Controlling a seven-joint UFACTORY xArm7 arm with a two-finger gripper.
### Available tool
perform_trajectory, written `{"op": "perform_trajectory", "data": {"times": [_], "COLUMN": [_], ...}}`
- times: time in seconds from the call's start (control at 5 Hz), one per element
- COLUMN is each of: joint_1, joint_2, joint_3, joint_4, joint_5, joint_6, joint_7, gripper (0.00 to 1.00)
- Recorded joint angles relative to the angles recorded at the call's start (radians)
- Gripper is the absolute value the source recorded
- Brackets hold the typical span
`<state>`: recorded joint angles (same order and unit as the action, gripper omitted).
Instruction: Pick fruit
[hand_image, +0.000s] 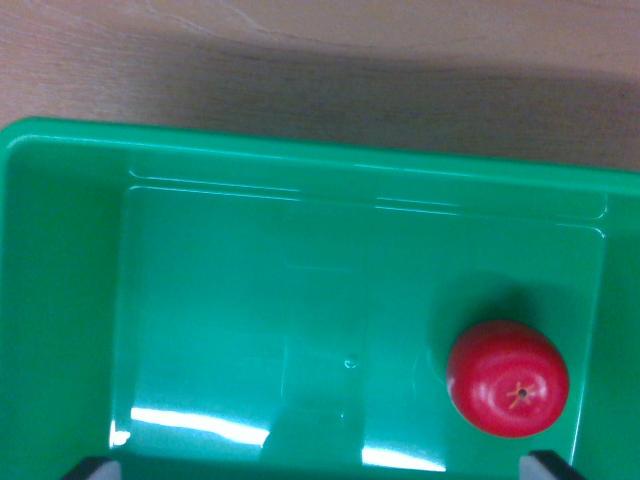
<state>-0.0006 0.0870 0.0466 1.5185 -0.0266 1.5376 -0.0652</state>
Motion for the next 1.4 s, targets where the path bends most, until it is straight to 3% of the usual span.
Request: {"op": "perform_trajectory", "data": {"times": [0.2, 0.4, 0.6, 0.8, 1.0, 1.2, 1.4], "joint_1": [-0.0079, -0.0079, -0.0172, -0.0172, -0.0274, -0.0274, -0.038], "joint_2": [0.017, 0.017, 0.036, 0.036, 0.057, 0.057, 0.079], "joint_3": [-0.007, -0.007, -0.015, -0.015, -0.023, -0.023, -0.032], "joint_4": [-0.023, -0.023, -0.05, -0.05, -0.08, -0.08, -0.111], "joint_5": [-0.003, -0.003, -0.0065, -0.0065, -0.0103, -0.0103, -0.0143], "joint_6": [-0.031, -0.031, -0.068, -0.068, -0.109, -0.109, -0.151], "joint_7": [-0.01, -0.01, -0.021, -0.021, -0.033, -0.033, -0.046], "gripper": [0.0, 0.0, 0.0, 0.0, 0.0, 0.0, 0.0]}}
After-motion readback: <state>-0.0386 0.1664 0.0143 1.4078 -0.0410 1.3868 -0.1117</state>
